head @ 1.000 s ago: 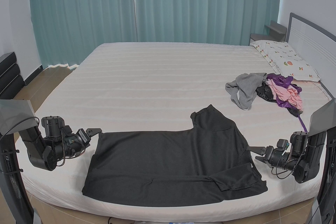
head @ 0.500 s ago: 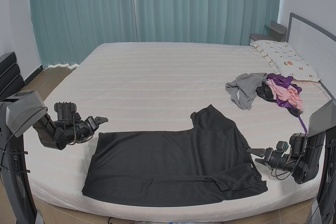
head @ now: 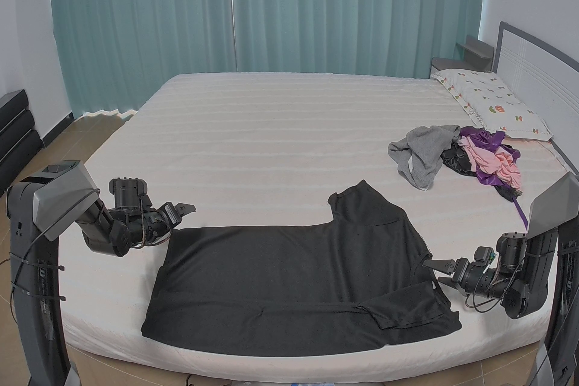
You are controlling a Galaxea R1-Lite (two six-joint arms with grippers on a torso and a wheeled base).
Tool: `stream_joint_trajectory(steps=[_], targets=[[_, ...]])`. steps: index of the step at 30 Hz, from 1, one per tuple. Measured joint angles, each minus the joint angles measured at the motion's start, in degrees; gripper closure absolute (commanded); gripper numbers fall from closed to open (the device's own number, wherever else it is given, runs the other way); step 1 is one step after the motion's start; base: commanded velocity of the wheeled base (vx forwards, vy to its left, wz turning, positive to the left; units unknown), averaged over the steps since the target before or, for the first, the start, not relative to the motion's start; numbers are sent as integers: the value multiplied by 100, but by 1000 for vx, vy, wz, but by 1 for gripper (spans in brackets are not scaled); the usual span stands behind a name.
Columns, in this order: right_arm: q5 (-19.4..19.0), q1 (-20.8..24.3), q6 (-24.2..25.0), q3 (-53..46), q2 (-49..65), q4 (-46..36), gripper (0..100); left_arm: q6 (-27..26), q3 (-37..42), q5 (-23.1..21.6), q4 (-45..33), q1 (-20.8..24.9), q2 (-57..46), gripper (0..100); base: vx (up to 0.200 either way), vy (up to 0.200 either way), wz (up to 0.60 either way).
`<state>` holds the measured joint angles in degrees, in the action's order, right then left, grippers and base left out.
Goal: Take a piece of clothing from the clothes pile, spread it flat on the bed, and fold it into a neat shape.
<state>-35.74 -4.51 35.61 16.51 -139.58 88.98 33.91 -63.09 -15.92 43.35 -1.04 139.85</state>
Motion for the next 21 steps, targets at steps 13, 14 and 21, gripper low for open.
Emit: stream_joint_trajectory(steps=[13,14,21], targets=[[-17,-17,30,27,-6,0,0,-59,-63,9,41,-28,224,0,0,0,0],[-16,-17,30,28,-6,0,0,-61,-67,9,39,-33,238,0,0,0,0],[-17,-12,33,39,-6,0,0,-80,-72,18,41,-30,296,100,0,0,0]])
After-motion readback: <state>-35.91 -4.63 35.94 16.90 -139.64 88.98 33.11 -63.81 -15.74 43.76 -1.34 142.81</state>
